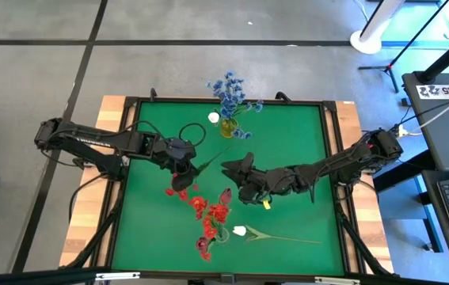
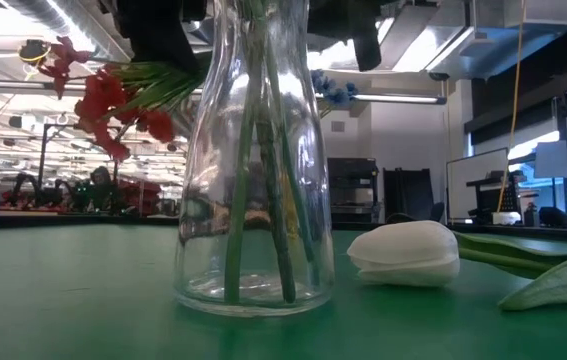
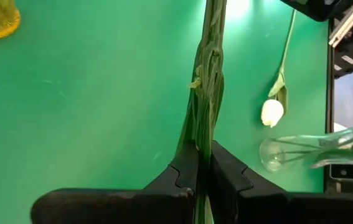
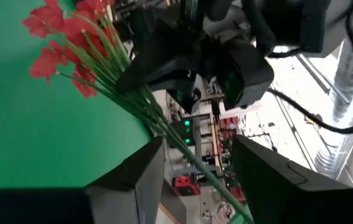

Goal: Sort flowers into vase by color
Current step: Put the red flowers into the transparent vase

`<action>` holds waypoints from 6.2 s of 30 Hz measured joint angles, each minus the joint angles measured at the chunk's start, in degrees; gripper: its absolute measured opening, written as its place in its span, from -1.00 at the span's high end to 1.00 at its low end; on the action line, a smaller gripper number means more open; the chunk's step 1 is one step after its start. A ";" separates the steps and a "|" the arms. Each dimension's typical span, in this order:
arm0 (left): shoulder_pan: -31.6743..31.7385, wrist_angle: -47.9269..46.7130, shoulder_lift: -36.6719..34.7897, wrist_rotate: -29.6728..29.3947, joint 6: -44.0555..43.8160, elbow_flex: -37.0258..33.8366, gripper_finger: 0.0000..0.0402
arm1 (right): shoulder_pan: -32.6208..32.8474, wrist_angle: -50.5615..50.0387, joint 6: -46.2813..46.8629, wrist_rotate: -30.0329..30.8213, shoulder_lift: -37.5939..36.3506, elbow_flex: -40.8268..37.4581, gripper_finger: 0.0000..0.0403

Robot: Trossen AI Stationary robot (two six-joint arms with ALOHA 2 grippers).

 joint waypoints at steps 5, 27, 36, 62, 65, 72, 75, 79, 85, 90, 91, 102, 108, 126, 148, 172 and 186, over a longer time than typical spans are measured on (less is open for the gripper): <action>-0.30 1.99 0.00 1.45 -0.69 0.00 0.93 | -1.40 -0.24 0.06 0.43 -0.01 0.00 0.08; -2.19 2.50 6.50 5.22 -0.50 0.00 0.93 | -2.16 -4.80 1.93 3.33 0.01 0.00 0.64; -1.97 1.41 6.12 4.94 -0.39 0.00 0.93 | -2.07 -8.05 7.44 2.36 0.01 0.00 0.90; -2.21 3.90 6.10 7.54 -0.56 0.00 0.93 | -3.21 -11.96 9.34 0.17 0.01 0.00 0.57; -2.21 3.93 6.08 7.55 -0.56 0.00 0.93 | -3.19 -12.41 10.17 0.15 0.01 0.00 0.81; -2.18 3.86 6.05 6.03 -0.46 0.00 0.93 | -3.18 -12.47 10.74 0.54 0.04 -0.04 0.89; -2.19 3.70 5.91 5.00 -0.07 0.00 0.86 | -3.19 -12.67 10.78 1.36 0.04 -0.04 0.95; -2.16 2.42 4.07 2.25 0.85 0.00 0.71 | -3.16 -12.77 10.97 2.85 0.04 -0.04 0.94; -2.19 1.79 -0.94 -0.74 0.84 0.00 0.44 | -3.17 -13.11 11.22 3.40 0.04 -0.01 0.97; -2.19 2.42 -6.43 -5.13 0.96 0.00 0.23 | -3.16 -14.07 12.25 3.53 0.04 0.04 0.97; -2.19 2.78 -7.63 -5.91 1.31 0.00 0.19 | -3.16 -14.28 12.28 3.75 0.04 0.04 0.97; -7.20 6.21 -20.26 -20.25 5.72 0.02 -0.01 | -3.19 -15.79 28.92 8.23 -4.36 0.04 0.97; -12.11 5.74 -24.73 -28.09 6.75 0.04 -0.01 | -3.21 -17.33 38.99 5.68 -12.75 0.04 0.97; -20.35 3.67 -27.08 -41.10 8.86 0.04 -0.01 | -3.12 -16.54 61.54 -21.94 -24.88 -2.54 0.97; -25.31 20.38 -10.77 -44.36 14.89 0.00 -0.01 | 10.03 58.83 65.66 -22.27 -4.23 -25.78 0.97; -20.82 70.60 7.98 -27.83 36.75 0.00 -0.01 | 6.17 45.91 68.95 -21.32 1.02 -12.87 0.97; -20.50 74.41 8.39 -23.15 36.42 0.00 -0.01 | 5.18 44.50 69.81 -19.42 1.02 -12.87 0.97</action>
